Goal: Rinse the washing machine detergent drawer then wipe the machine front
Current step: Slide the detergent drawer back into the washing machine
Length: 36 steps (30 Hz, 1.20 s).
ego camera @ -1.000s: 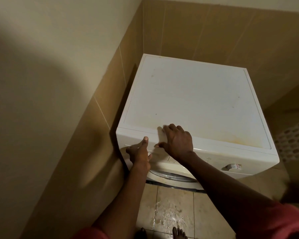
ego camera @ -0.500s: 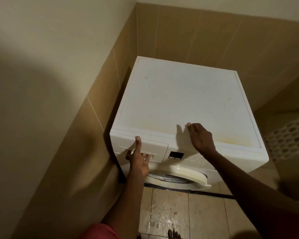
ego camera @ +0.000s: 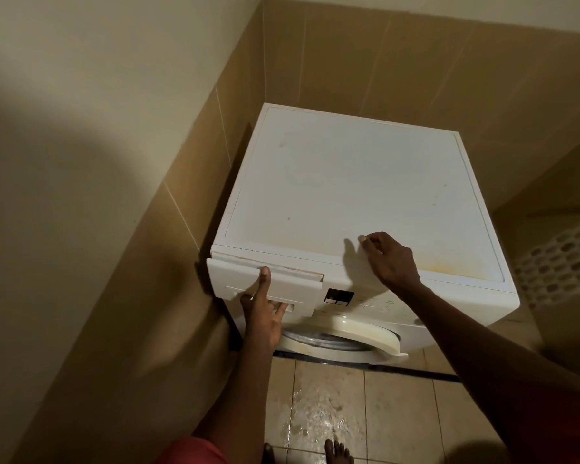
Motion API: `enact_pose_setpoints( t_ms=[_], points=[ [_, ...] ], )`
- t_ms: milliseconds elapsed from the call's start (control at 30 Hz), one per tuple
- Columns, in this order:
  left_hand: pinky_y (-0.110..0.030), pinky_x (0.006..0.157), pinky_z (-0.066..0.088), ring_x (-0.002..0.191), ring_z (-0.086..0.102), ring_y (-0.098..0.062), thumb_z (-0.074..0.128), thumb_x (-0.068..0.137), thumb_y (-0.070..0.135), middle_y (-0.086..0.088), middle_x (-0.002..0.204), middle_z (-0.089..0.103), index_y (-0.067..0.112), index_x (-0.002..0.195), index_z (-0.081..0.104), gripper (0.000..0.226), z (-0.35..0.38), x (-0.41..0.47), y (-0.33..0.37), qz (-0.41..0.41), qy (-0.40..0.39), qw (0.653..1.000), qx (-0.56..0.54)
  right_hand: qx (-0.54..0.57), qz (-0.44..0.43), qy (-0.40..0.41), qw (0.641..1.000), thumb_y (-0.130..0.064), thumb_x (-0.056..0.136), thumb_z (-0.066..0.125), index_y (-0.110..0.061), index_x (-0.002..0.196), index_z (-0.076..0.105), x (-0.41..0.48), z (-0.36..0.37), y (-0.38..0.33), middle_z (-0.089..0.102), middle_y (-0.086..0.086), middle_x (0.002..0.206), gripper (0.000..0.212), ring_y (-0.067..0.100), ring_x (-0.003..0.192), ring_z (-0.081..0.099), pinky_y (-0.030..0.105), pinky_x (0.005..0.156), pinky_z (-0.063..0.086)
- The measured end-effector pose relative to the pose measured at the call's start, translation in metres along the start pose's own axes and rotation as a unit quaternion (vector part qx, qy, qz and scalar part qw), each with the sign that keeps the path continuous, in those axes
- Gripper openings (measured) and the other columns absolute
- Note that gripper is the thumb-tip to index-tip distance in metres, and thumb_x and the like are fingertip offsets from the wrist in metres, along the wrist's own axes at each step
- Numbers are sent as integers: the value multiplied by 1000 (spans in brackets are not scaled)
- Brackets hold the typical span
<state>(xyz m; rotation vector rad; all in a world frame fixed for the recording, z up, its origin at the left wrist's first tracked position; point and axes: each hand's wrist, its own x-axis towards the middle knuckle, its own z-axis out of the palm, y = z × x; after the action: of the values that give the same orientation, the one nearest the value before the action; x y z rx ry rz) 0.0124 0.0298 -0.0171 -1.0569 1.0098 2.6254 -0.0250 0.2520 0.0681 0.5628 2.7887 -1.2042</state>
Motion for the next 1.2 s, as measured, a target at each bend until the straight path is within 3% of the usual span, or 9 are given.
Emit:
enact_pose_setpoints(
  t_ms=[200, 367, 533, 667, 867, 1033, 1200],
  points=[
    [-41, 77, 60, 122, 58, -32, 75, 75, 30, -15, 138, 57, 25, 146, 36, 81, -38, -20, -4, -32, -27, 999, -2, -13, 20, -7, 1000, -45, 93, 49, -18, 111, 63, -5, 6, -6, 68, 4, 116, 35, 26, 110, 59, 28, 85, 41],
    [-43, 88, 52, 113, 60, -31, 65, 84, 28, -17, 137, 55, 20, 146, 35, 70, -54, -41, -6, -29, -27, 998, 43, -21, 28, -33, 999, -44, 94, 47, -17, 117, 60, -11, 8, -12, 65, 7, 121, 38, 30, 113, 56, 34, 93, 42],
    [-47, 97, 47, 114, 56, -33, 56, 96, 20, -13, 124, 58, 19, 146, 35, 54, -56, -44, -5, -26, -17, 998, 59, -28, 14, -56, 998, -41, 97, 42, -18, 116, 60, -12, 5, -11, 65, 9, 115, 35, 30, 107, 55, 29, 82, 36],
    [-49, 93, 47, 108, 58, -32, 55, 96, 18, -10, 114, 61, 17, 145, 35, 52, -57, -44, -6, -19, -17, 998, 56, -28, -12, -49, 998, -41, 99, 41, -16, 114, 60, -12, 3, -7, 66, 9, 109, 35, 30, 103, 57, 26, 79, 33],
    [-50, 91, 50, 121, 55, -39, 56, 96, 21, -21, 137, 54, 17, 142, 38, 50, -46, -37, 0, -26, -34, 997, 61, -23, -14, -50, 998, -39, 99, 42, -14, 116, 60, -14, 4, -7, 66, 10, 109, 35, 31, 104, 57, 28, 80, 37],
    [-50, 90, 53, 121, 56, -38, 68, 80, 33, -20, 139, 53, 18, 146, 35, 75, -40, -32, 2, -27, -42, 997, 55, -33, -23, -46, 998, -37, 100, 41, -14, 117, 60, -15, 4, -8, 67, 11, 108, 34, 32, 102, 58, 28, 78, 37],
    [-49, 88, 55, 117, 59, -33, 94, 30, 57, -15, 131, 59, 23, 141, 38, 129, -54, -46, -4, -25, -50, 997, 58, -43, -28, -43, 998, -37, 100, 41, -14, 117, 59, -15, 4, -7, 68, 12, 106, 33, 33, 102, 58, 27, 76, 35]
  ],
)
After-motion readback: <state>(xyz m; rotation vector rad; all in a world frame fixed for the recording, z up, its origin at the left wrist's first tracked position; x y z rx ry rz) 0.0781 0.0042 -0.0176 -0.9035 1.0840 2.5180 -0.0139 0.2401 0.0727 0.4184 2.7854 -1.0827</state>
